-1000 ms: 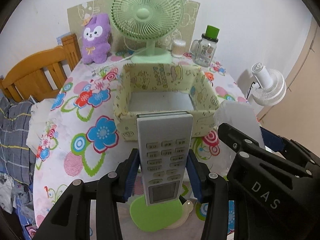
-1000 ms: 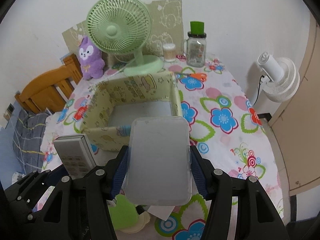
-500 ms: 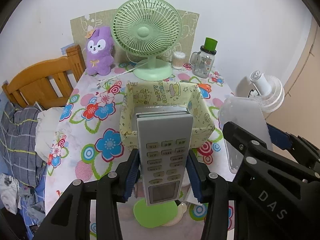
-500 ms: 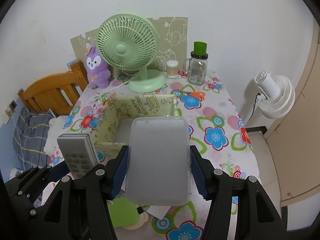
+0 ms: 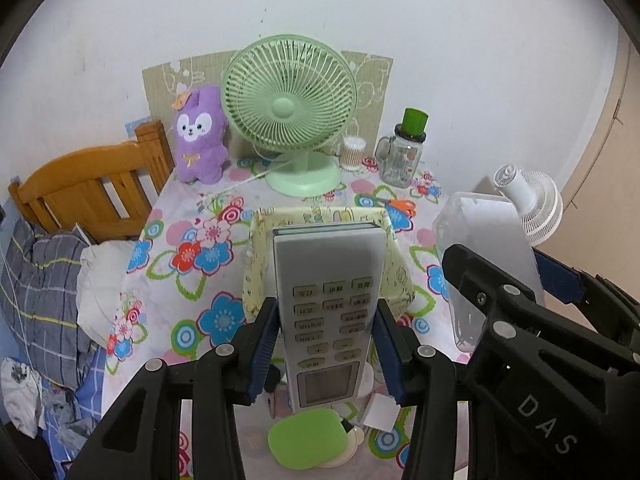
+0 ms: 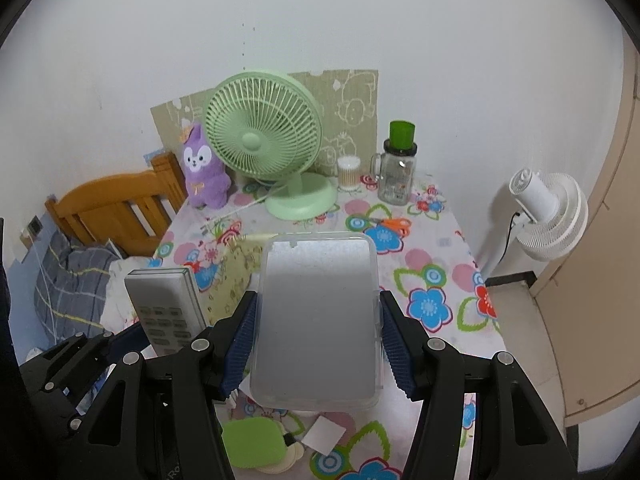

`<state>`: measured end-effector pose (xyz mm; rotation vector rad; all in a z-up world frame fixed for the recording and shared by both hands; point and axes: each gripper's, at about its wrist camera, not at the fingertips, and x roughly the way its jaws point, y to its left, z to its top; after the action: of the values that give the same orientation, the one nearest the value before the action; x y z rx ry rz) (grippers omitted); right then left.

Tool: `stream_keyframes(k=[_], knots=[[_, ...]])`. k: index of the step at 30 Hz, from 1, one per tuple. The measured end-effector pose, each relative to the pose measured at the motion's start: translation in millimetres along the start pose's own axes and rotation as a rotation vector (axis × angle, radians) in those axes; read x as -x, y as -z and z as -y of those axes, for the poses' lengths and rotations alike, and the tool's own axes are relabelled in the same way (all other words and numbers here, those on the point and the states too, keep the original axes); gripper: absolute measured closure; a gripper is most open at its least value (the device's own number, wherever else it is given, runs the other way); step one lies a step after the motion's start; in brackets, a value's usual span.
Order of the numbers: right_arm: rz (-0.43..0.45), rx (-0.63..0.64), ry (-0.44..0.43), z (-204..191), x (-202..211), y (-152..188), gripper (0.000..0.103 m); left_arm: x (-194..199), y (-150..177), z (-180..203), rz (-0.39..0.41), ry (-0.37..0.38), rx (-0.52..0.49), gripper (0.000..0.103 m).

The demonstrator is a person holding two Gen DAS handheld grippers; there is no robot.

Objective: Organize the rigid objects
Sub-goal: 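Carry remote and case over the fabric box, lower them in, open both tools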

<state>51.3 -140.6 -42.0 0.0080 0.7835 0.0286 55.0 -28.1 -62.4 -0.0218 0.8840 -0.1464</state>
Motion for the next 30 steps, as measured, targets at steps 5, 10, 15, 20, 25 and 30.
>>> stream_keyframes(k=[5,10,15,20,25,30], knots=[[0.016,0.001,0.006,0,4,-8,0.042,0,-7,0,0.010,0.002,0.002,0.055],[0.004,-0.012,-0.005,3,-2,-12,0.042,-5,-12,0,0.002,-0.001,0.009,0.055],[-0.015,-0.020,-0.012,7,-15,-18,0.042,-15,-19,2,-0.004,-0.015,0.010,0.055],[-0.025,-0.033,-0.013,13,-34,-26,0.042,-32,-29,4,-0.013,-0.017,0.016,0.055],[-0.026,-0.045,-0.004,18,-52,-34,0.042,-47,-38,4,-0.011,-0.021,0.012,0.055],[-0.024,-0.041,0.004,17,-70,-39,0.042,-67,-44,0,-0.030,-0.015,0.013,0.055]])
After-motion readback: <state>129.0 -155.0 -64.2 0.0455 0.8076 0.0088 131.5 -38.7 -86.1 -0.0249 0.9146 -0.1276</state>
